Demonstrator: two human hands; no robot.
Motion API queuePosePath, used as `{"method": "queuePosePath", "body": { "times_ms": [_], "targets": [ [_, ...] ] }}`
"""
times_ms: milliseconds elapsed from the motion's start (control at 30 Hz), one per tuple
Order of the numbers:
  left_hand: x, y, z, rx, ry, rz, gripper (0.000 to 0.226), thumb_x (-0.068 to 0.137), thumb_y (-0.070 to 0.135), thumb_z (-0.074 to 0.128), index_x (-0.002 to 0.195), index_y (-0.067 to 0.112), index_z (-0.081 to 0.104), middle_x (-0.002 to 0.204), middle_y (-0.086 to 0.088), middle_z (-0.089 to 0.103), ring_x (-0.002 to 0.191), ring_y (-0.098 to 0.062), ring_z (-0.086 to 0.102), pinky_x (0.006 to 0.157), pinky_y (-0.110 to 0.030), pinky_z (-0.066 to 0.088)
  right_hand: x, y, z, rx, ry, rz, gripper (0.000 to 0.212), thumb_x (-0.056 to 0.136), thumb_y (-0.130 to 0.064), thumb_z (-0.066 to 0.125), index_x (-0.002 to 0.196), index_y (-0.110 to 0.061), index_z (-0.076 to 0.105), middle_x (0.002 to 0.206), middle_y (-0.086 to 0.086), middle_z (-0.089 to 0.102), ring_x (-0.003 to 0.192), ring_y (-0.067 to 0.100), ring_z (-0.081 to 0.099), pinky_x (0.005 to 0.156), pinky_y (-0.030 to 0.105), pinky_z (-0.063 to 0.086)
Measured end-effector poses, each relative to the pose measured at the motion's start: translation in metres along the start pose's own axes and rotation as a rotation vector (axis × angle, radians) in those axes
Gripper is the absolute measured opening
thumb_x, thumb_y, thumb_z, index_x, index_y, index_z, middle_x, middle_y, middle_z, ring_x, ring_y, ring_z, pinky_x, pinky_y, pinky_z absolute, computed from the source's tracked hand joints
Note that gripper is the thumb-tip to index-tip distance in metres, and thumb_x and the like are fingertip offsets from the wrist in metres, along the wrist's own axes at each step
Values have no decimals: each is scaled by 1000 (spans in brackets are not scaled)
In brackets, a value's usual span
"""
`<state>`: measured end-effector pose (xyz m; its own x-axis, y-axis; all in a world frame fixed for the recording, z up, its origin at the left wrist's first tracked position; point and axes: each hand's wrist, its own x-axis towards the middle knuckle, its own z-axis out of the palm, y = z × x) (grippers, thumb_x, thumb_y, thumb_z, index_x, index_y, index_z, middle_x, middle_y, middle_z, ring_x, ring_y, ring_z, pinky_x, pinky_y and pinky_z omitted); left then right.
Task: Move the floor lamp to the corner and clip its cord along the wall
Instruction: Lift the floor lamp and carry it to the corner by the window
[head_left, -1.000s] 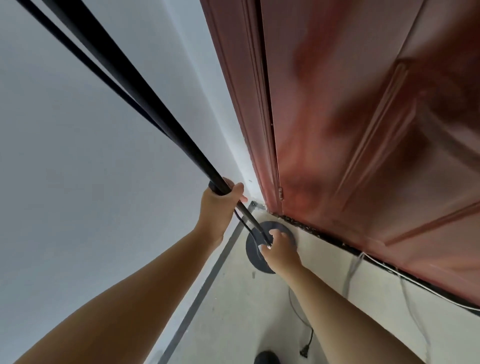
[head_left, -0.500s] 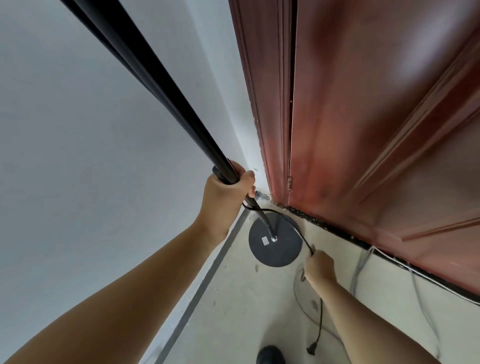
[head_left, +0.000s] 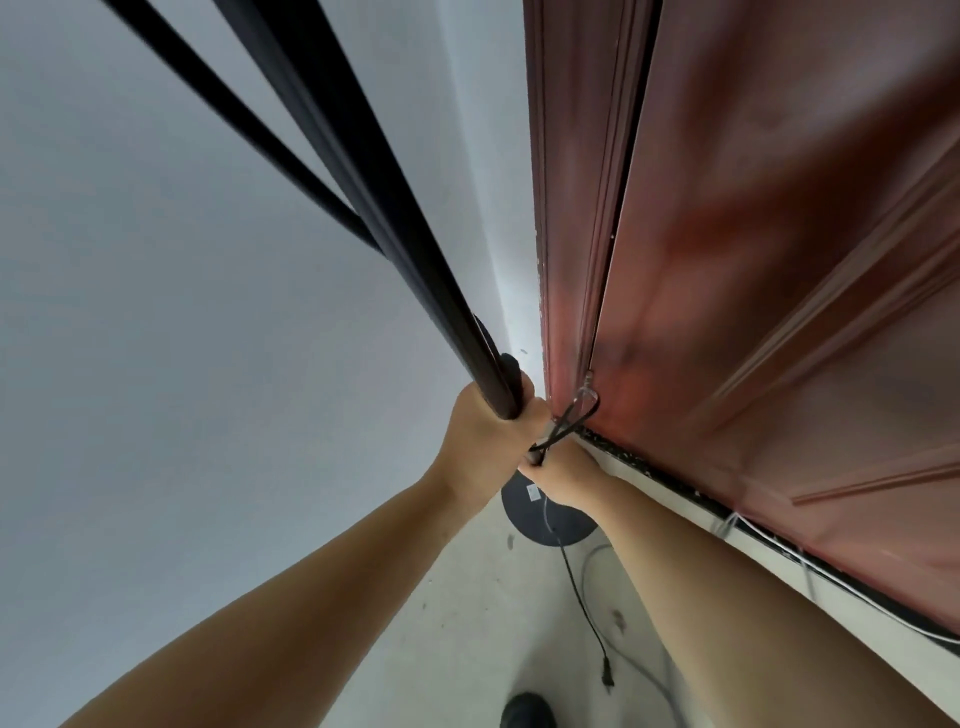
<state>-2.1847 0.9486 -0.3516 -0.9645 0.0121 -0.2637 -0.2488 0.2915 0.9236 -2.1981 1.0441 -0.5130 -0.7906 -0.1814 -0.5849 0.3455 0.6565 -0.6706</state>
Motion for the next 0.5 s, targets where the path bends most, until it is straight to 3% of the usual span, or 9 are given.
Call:
{"method": "queuePosePath", "body": {
  "times_ms": [67, 133, 200, 233, 300, 367, 500],
  "targets": [
    [-15, 14, -9, -7, -23, 7, 14, 70, -1, 50, 69, -13, 43, 69, -14, 45, 65, -23, 40, 64, -35, 36, -20, -11, -2, -16, -20, -10, 20, 91, -32, 56, 103, -17, 54, 117, 14, 66, 108, 27, 63, 96, 41, 51],
    [-31, 30, -19, -14, -24, -2, 15, 71, -1, 51, 68, -13, 43, 68, -14, 44, 65, -23, 39, 64, -36, 36, -42, -26, -7, -22, -39, -24, 25, 91, -32, 56, 108, -14, 56, 118, 15, 65, 109, 28, 62, 97, 43, 50],
    [-51, 50, -32, -7, -2, -11, 16, 75, -2, 53, 67, -9, 43, 64, -15, 44, 61, -22, 43, 64, -37, 40, -68, -43, -10, -50, -68, -10, 18, 91, -32, 55, 96, -15, 57, 105, 13, 67, 97, 28, 65, 88, 41, 54],
    [-63, 62, -38, -4, 21, -10, 16, 77, -1, 53, 65, -5, 43, 61, -16, 43, 58, -20, 45, 63, -36, 44, -84, -53, -12, -81, -89, -4, 20, 92, -32, 53, 82, -15, 55, 88, 11, 66, 82, 27, 65, 76, 38, 55],
    [-94, 88, -55, -41, 74, -16, 16, 78, 0, 53, 64, 4, 46, 55, -8, 45, 51, -15, 47, 65, -35, 49, -121, -78, -16, -153, -119, 4, 39, 93, -34, 50, 60, -16, 42, 59, 4, 49, 52, 18, 49, 52, 30, 40],
    [-122, 108, -67, -86, 104, -43, 15, 79, -1, 52, 67, 7, 47, 54, -6, 44, 49, -15, 46, 67, -39, 49, -153, -96, -16, -196, -148, -6, 44, 92, -36, 51, 55, -17, 37, 53, 2, 41, 47, 15, 39, 49, 29, 30],
    [-200, 151, -99, -190, 224, -66, 23, 82, -1, 51, 63, 9, 45, 54, -6, 42, 48, -18, 42, 67, -40, 47, -233, -140, -13, -284, -254, -102, 43, 92, -31, 51, 55, -17, 34, 54, 0, 36, 46, 15, 35, 48, 28, 27]
  ]
}}
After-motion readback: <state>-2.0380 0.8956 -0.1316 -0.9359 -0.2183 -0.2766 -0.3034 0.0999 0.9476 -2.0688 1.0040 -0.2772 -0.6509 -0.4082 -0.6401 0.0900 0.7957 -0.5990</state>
